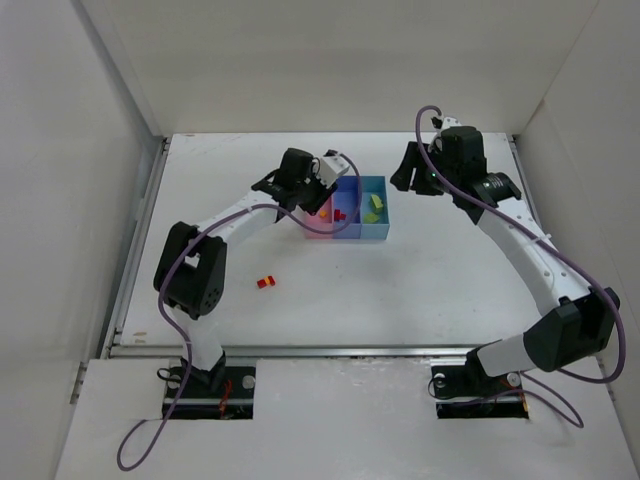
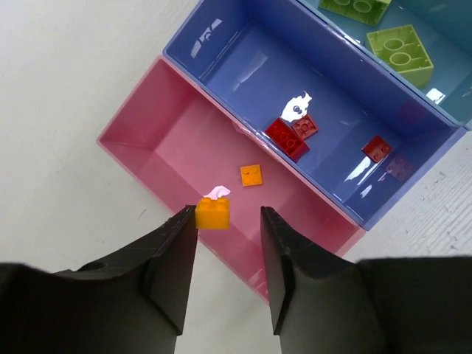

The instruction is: Sort the legos into containers by color

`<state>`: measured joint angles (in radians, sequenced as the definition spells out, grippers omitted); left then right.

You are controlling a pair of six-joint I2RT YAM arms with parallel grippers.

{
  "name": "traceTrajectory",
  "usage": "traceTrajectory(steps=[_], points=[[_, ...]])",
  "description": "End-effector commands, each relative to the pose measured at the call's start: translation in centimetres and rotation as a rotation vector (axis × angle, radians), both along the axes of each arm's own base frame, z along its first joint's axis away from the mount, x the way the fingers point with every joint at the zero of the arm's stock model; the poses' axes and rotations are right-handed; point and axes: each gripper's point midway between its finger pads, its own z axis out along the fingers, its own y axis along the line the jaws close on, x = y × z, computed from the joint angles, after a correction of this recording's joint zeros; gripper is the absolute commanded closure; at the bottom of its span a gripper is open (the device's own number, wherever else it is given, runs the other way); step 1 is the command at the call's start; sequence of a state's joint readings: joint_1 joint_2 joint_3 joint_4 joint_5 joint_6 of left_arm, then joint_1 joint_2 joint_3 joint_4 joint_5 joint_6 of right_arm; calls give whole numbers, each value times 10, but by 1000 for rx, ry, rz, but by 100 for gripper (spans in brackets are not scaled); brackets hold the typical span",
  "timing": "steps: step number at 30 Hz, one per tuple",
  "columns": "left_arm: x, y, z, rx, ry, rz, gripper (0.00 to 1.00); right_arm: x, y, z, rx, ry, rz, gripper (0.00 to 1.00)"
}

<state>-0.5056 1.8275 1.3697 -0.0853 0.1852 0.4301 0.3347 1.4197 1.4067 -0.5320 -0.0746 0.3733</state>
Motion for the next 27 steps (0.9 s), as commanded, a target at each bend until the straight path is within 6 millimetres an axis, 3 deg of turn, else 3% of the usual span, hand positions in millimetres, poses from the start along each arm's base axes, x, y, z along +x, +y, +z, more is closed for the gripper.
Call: traceTrajectory(steps=[1, 4, 13, 19, 24, 27], points=[[0, -7, 5, -27, -17, -28, 63, 2, -3, 17, 10, -47, -17, 35], [0, -7, 1, -23, -9, -29, 44, 2, -3, 17, 10, -47, -17, 35], [-2, -7, -1, -29, 8, -16, 34, 0, -4, 21, 13, -56, -17, 35], [-2, -7, -2, -20, 24, -16, 7, -4, -5, 18, 10, -47, -17, 35], [-8, -12, 0, -35, 47, -58, 6, -6, -6, 18, 3, -50, -13, 35], [-2, -12, 2, -29, 33, -44, 6, -6, -6, 18, 3, -50, -13, 35]])
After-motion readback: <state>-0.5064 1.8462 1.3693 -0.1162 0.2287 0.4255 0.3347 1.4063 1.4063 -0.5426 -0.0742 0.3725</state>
